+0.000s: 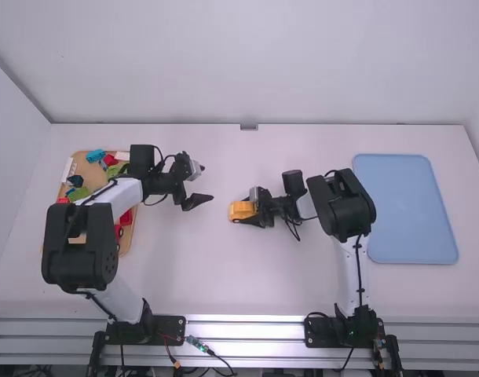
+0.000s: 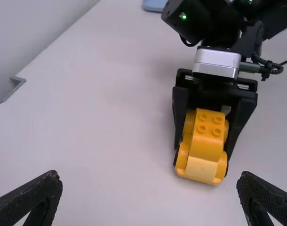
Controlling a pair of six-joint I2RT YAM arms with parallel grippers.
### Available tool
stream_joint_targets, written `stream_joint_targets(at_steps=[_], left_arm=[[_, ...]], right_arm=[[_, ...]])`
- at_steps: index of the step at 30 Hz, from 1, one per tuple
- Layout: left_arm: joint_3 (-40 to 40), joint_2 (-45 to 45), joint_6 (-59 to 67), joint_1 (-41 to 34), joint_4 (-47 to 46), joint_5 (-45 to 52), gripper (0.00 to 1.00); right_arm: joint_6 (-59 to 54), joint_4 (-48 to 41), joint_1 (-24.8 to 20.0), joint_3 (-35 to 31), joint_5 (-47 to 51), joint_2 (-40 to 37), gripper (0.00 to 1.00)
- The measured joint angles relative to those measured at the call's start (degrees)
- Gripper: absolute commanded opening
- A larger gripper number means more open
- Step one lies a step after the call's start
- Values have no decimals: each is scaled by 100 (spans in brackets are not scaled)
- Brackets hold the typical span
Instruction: Assemble lego blocks to make yellow taxi
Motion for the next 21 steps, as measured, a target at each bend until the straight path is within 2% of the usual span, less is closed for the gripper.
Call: stream_joint_targets(at_steps=[7, 8, 10, 13, 14, 17, 18, 21], left_arm=[[-540, -22, -929, -140, 1314, -540, 99], [-678, -22, -1226, -249, 1622, -835, 99], [-774, -22, -1447, -339, 1888, -1058, 99], [-1056, -22, -2074, -608, 2614, -1716, 99], [-1082, -22, -2142, -636, 2682, -1777, 99], [-1207, -22, -2546, -761, 3169, -2094, 99], [-1215, -22, -2579, -765, 3213, -2122, 99], [-1224, -22, -2736, -765, 3311, -2256, 99]], right_arm=[[260, -743, -457, -96, 452, -452, 56], [295, -1110, -675, -179, 876, -802, 55], [319, -1399, -809, -199, 1202, -1056, 54], [380, -2371, -1259, -225, 2363, -2017, 50], [369, -2417, -1294, -225, 2444, -2083, 49], [398, -2914, -1805, -223, 3329, -2815, 47], [413, -2942, -1904, -225, 3438, -2894, 47], [560, -2909, -2583, -280, 3936, -3220, 47]])
